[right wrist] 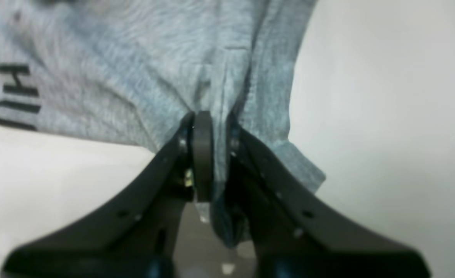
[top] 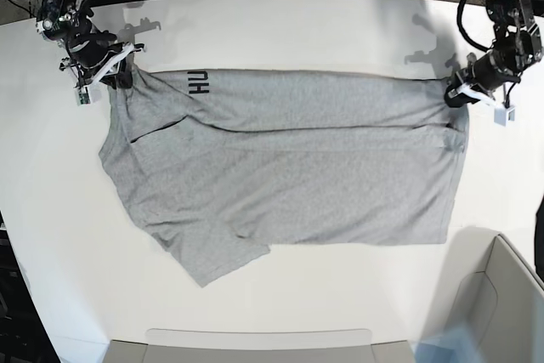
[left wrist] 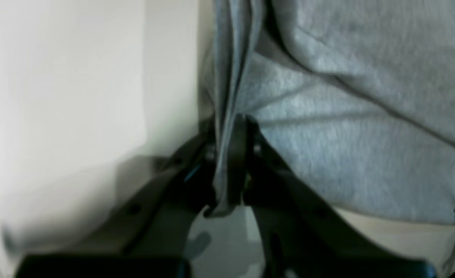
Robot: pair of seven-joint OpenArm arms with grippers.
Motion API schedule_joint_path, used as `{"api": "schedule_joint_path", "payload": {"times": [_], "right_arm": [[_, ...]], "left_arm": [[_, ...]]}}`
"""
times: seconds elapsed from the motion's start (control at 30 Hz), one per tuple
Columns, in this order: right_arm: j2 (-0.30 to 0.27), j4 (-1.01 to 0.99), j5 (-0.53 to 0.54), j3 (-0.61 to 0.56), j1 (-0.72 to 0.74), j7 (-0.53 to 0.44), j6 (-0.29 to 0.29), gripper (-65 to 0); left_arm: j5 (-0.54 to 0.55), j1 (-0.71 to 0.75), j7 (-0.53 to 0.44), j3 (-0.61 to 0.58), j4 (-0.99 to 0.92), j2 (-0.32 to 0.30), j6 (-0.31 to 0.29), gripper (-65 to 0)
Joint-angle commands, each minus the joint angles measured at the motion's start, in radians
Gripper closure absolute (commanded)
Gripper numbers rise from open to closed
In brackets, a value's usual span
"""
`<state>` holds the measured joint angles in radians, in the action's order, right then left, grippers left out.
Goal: Fold the T-shirt properly
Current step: 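Drag the folded edge back with both grippers and lay it flat, then open both grippers and release the shirt edge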
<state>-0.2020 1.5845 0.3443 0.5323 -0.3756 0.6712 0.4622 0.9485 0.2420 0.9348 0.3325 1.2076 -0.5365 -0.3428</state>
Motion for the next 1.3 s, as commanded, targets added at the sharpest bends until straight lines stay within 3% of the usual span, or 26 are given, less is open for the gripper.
{"api": "schedule_joint_path", "payload": {"times": [0.0, 0.2, 0.37, 0.57, 0.7, 0.93, 1.13, 1.27], "right_arm": [[-0.007, -0.003, -0.043, 0.001, -0.026, 0.060, 0.010, -2.9], [-0.007, 0.012, -0.043, 0.001, -0.098, 0.058, 0.010, -2.9], [-0.007, 0.017, -0.043, 0.007, -0.142, 0.058, 0.086, -2.9], [-0.001, 0.050, -0.043, 0.042, -0.210, 0.058, 0.094, -2.9], [0.023, 0.075, -0.043, 0.105, -0.225, 0.058, 0.097, -2.9], [0.025, 0.080, -0.043, 0.121, -0.217, 0.065, 0.097, -4.1], [0.022, 0.103, -0.043, 0.121, -0.216, 0.060, 0.097, -18.0], [0.026, 0.167, -0.043, 0.125, -0.217, 0.065, 0.097, -23.7]], "left_arm": [[-0.178, 0.059, 0.120, -0.009, -0.001, -0.024, 0.080, 0.0], [-0.178, 0.178, 0.125, -0.003, 0.093, -0.027, 0.080, 0.0], [-0.178, 0.259, 0.122, -0.002, 0.093, -0.026, 0.080, 0.0], [-0.178, 0.336, 0.119, -0.002, 0.094, -0.024, 0.080, 0.0], [-0.178, 0.399, 0.049, -0.006, 0.094, -0.023, 0.080, 0.0], [-0.176, 0.402, 0.034, -0.008, 0.108, -0.023, 0.080, 0.0], [-0.178, 0.432, 0.033, 0.000, 0.309, -0.021, 0.084, -22.6], [-0.178, 0.440, 0.034, 0.000, 0.377, -0.021, 0.087, -23.5]]}}
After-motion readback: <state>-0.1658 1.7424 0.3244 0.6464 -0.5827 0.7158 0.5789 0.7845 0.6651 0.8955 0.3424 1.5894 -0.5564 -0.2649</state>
